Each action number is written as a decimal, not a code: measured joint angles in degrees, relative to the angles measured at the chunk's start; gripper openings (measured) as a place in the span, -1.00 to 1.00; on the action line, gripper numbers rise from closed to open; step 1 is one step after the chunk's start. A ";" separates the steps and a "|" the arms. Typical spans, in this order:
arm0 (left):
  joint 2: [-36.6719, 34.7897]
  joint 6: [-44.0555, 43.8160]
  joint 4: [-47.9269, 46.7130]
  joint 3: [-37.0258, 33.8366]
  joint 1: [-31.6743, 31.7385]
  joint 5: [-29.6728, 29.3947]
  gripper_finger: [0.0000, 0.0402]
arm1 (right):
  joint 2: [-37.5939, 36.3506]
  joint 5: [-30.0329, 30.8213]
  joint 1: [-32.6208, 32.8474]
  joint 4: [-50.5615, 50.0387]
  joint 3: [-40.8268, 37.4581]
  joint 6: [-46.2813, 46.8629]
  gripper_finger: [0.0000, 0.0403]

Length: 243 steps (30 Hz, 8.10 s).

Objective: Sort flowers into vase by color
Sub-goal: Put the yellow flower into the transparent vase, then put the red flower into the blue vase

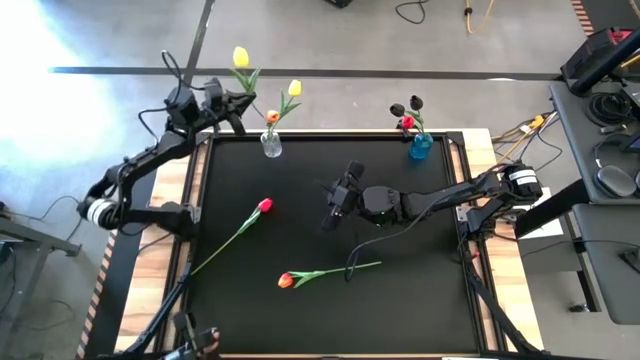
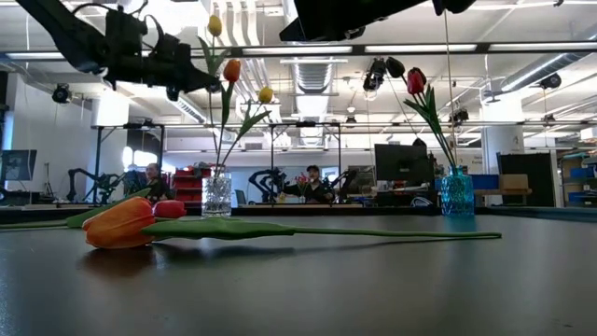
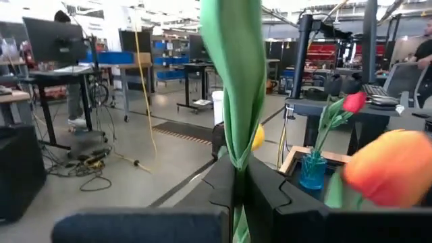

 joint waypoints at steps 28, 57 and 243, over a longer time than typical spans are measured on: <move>1.26 -6.09 1.01 -5.05 -0.17 -1.56 -1.00 | 0.04 0.00 0.00 0.04 0.00 0.27 -0.95; 3.91 0.88 -3.77 -5.38 -1.75 -0.79 -0.19 | 0.04 -0.01 0.00 -0.04 -0.03 0.21 -0.95; -4.62 14.10 5.46 -10.59 -61.11 -29.18 -0.28 | -12.80 5.84 2.06 -3.22 -2.72 -1.15 -0.94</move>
